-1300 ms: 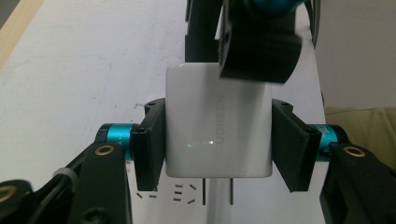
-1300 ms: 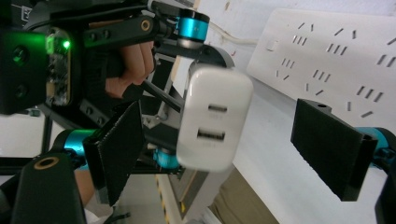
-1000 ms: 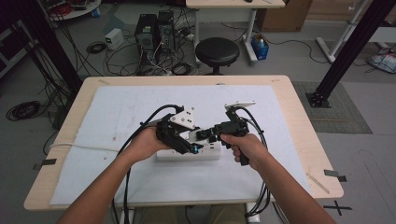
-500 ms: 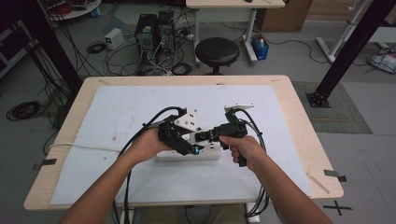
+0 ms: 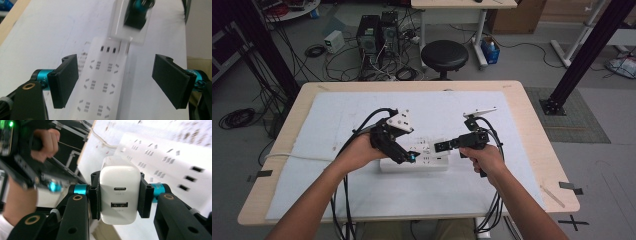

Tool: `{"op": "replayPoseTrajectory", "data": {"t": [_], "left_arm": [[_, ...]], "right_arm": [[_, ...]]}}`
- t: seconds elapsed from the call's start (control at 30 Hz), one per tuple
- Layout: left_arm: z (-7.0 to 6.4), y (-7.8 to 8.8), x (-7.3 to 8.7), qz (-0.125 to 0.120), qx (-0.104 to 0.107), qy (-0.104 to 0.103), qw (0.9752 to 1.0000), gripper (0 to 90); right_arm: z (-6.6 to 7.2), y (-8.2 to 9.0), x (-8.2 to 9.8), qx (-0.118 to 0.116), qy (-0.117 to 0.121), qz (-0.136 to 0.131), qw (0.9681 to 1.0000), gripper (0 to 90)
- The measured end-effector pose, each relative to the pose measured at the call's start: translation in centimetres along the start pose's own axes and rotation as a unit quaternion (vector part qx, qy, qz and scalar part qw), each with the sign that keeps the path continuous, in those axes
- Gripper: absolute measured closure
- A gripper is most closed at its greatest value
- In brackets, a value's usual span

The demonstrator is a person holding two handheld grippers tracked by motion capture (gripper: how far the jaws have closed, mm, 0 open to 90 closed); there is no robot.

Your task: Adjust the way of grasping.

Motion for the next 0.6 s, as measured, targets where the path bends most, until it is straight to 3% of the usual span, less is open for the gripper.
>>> {"op": "replayPoseTrajectory", "data": {"t": [0.1,0.23,0.33,0.5,0.57,0.6], "left_arm": [[0.6,0.3,1.6,0.023,0.010,0.022,0.9994,21.3],[1.1,1.0,3.6,0.059,0.017,0.041,0.9972,21.3],[1.7,1.7,5.0,0.080,0.016,0.067,0.9944,21.3],[3.2,2.9,7.5,0.116,0.001,0.106,0.9875,21.3],[3.6,3.3,8.3,0.128,-0.013,0.108,0.9858,21.3],[3.7,3.5,8.6,0.133,-0.016,0.107,0.9851,21.2]], "right_arm": [[-0.5,0.8,0.4,0.049,0.034,0.000,0.9982,61.9],[-0.9,1.9,1.1,0.114,0.069,0.023,0.9908,61.8],[-1.5,2.7,1.6,0.175,0.092,0.045,0.9792,61.8],[-2.3,4.0,2.5,0.245,0.118,0.071,0.9597,61.8],[-2.5,4.6,2.8,0.264,0.125,0.076,0.9535,61.8],[-2.5,4.8,2.9,0.268,0.125,0.077,0.9521,61.8]]}}
Point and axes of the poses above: each handheld gripper's, and its own axes: y roughly backward along the jaws, x roughly out of its underside, z roughly to its left, the point moved 9 cm from there along -y, roughly forward along the jaws, and after that the axes turned 15 degrees about z, right-handed, at the moved point
